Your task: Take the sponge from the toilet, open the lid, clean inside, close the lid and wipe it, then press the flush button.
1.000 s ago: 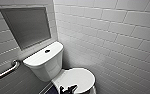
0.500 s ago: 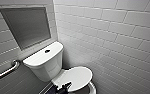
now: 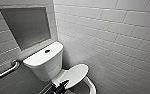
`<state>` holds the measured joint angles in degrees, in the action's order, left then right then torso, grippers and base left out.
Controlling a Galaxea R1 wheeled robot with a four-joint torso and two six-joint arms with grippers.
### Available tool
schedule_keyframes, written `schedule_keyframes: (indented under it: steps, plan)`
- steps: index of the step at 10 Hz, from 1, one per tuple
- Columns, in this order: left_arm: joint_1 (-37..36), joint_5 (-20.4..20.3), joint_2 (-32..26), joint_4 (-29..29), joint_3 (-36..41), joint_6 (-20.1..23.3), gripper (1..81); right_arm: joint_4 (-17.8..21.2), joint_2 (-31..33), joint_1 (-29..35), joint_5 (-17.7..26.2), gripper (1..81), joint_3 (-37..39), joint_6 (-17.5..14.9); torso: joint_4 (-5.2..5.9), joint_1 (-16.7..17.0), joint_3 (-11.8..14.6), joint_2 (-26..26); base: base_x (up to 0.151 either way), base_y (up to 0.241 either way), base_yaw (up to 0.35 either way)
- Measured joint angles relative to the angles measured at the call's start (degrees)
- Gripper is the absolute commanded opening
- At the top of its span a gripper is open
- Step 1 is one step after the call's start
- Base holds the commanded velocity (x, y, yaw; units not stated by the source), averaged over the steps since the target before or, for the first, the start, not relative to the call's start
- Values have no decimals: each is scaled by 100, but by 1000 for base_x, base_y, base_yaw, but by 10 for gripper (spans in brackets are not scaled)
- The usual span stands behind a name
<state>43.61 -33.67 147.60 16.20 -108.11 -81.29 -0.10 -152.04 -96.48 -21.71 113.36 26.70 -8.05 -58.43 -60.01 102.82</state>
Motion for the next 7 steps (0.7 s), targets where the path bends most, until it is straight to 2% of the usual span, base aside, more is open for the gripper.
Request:
schedule_keyframes:
  steps: [2, 4, 7]
  plan:
    - [-17, 63, -35, -535, 108, -2, 811, 0, -2, 0, -4, 10, -2, 0, 0, 0, 0, 0, 0, 0, 0]
    - [-139, 35, -330, -857, 393, -13, 811, 2, -5, 0, -9, 10, -2, -2, 0, 0, 0, 0, 0, 0, 0]
    - [-369, -404, -912, -1375, 741, 0, 811, 2, -6, 0, -13, 10, -13, 0, 0, 0, 0, 0, 0, 0, 0]
